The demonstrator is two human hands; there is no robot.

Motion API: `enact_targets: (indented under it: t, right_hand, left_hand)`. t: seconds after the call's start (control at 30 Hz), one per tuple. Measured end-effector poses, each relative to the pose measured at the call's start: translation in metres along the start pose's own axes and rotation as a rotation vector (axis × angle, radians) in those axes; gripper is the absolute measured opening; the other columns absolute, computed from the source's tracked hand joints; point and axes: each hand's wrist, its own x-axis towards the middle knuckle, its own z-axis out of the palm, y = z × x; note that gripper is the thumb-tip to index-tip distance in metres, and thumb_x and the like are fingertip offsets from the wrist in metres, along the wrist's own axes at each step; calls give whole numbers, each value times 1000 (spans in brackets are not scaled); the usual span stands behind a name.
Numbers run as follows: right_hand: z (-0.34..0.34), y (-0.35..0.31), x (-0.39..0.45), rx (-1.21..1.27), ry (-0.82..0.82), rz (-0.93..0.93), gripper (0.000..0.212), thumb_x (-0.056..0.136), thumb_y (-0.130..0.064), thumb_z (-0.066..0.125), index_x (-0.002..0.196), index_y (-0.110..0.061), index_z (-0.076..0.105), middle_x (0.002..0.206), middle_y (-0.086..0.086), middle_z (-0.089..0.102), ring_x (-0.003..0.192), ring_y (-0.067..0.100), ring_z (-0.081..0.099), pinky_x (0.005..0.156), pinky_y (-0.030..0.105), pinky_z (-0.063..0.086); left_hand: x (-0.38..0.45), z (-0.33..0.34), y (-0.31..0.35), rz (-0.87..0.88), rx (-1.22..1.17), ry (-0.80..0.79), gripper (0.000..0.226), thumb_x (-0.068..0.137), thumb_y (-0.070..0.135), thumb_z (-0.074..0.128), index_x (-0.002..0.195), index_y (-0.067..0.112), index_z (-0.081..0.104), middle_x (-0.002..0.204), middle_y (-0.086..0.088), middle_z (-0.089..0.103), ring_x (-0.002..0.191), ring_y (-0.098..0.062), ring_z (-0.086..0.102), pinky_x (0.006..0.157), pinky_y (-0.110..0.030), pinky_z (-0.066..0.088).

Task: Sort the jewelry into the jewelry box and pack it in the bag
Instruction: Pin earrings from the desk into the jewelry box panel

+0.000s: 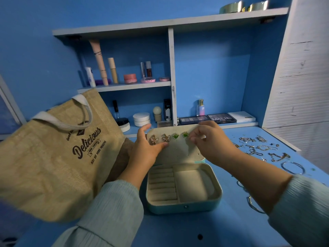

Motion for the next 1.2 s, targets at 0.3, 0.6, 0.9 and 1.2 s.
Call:
enact_targets:
  t: [0.3,0.6,0.9,1.2]
  right_hand:
    - [-7,-13,-8,-55,69,-61,14,93,-13,50,91,-17,64,107,-7,40,114,19,34,90,20,22]
    - [-11,-35,-15,-72,55,-150,20,94,-15,48,78,-26,50,91,-8,51,92,11,46,77,16,31]
    - [-8,-50,-10,-117,-169,-106,19,93,-13,46,79,-24,53,76,-12,56,65,1,48,55,16,36]
    - [6,-60,-1,-282,-473,-58,13,89,-12,55,89,-11,68,71,-6,62,64,7,55,72,26,49]
  left_hand:
    - [-12,-9,1,79,2,-19,55,70,28,80,112,28,43,104,5,58,85,-7,53,68,-20,46]
    - [-30,-17,-7,193,25,-98,35,73,26,78,83,34,46,86,14,56,80,-6,56,68,-21,46]
    - [-39,-16,-21,251,114,-67,29,72,40,73,71,33,45,81,11,53,83,-16,53,81,-50,47]
    - [-44,-18,-31,408,171,-60,36,77,23,72,67,35,40,78,19,45,77,-4,44,83,-51,43]
